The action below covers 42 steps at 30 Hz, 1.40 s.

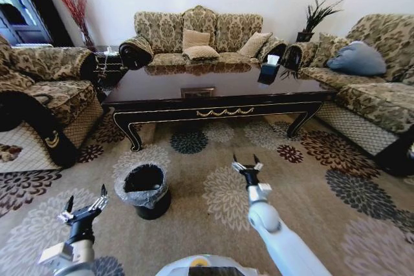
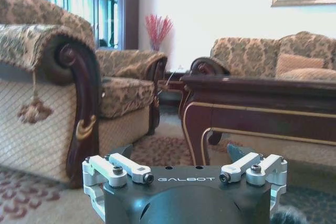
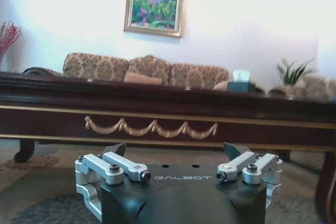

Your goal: Move to the front of the table and pick up the trash from the floor, then place it into the trash bin.

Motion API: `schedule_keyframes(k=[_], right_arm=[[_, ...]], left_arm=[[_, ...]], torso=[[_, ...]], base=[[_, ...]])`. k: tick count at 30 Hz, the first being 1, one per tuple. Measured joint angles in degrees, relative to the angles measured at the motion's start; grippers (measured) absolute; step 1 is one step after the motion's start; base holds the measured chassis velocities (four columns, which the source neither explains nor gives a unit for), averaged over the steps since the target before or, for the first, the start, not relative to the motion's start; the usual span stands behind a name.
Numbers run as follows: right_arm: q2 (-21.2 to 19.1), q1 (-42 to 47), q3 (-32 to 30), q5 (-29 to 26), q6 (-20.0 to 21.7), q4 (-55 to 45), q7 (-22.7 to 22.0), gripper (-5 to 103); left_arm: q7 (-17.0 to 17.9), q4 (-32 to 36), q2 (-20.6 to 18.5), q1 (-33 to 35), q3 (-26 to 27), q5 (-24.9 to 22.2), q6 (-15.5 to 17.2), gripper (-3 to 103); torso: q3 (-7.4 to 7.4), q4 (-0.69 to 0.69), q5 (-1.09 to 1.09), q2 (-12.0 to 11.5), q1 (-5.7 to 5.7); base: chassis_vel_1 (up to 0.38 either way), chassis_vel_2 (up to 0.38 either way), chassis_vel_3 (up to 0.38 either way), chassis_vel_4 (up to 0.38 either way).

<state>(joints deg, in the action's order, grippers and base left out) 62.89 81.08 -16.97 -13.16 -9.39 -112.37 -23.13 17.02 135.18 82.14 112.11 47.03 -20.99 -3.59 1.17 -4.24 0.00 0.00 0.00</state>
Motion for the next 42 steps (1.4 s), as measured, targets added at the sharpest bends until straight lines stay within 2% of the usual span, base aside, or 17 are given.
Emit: schedule_keyframes(k=[2,5,7,11,14,16,24,29,42], right_arm=[[-0.1,2.3,-2.0,0.0,0.7,-3.6,0.4,100],[-0.3,5.0,-7.8,-1.1,0.5,-7.3,6.8,100],[-0.8,5.8,-10.0,-1.0,0.3,-7.9,8.1,100],[-2.6,8.6,-14.6,-0.8,-0.2,-8.7,8.8,100],[-3.1,10.5,-17.7,-1.4,-3.4,-7.9,9.1,100],[-3.1,11.0,-18.6,-2.6,-4.0,-7.4,9.6,100],[-2.5,12.2,-19.4,-6.9,-6.4,-6.5,11.6,100],[-2.3,13.0,-19.9,-7.1,-6.7,-6.5,12.1,100],[-2.2,12.9,-19.8,-7.1,-6.6,-6.5,12.1,100]], left_arm=[[0.2,1.1,-0.9,0.0,-0.2,-0.4,0.5,100],[0.2,2.3,-2.4,-0.4,-0.6,-1.5,1.2,100],[0.2,2.3,-3.0,-0.9,-0.7,-1.3,1.3,100],[0.2,2.1,-3.9,-2.3,-1.3,-0.7,1.7,100],[0.2,1.0,-3.8,-4.2,-2.6,1.2,1.8,100],[0.2,0.2,-3.7,-5.4,-3.4,2.7,1.6,100],[0.0,-1.1,-3.6,-7.8,-5.9,3.5,1.9,100],[-1.5,-1.6,-3.5,-7.8,-6.9,2.7,1.2,100],[-1.5,-1.6,-3.4,-7.7,-6.9,2.6,1.1,100]], torso=[[0.0,0.02,0.01,0.0,0.0],[0.0,0.02,0.0,0.0,0.0],[0.0,0.02,0.0,0.0,0.0],[0.01,0.01,0.0,0.0,0.0],[0.0,0.02,0.0,0.0,0.0],[0.01,0.01,0.0,0.0,0.0],[0.01,0.02,0.0,0.0,0.0],[0.01,0.02,0.0,0.0,0.0],[0.01,0.02,-0.01,0.0,0.0]], base=[[0.0,0.0,0.0,0.0],[0.0,0.0,0.0,0.0],[0.0,0.0,0.0,0.0],[0.0,0.0,0.0,0.0],[0.0,0.0,0.0,0.0],[0.0,0.0,0.0,0.0],[0.0,0.0,0.0,0.0],[0.0,0.0,0.0,0.0],[0.0,0.0,0.0,0.0]])
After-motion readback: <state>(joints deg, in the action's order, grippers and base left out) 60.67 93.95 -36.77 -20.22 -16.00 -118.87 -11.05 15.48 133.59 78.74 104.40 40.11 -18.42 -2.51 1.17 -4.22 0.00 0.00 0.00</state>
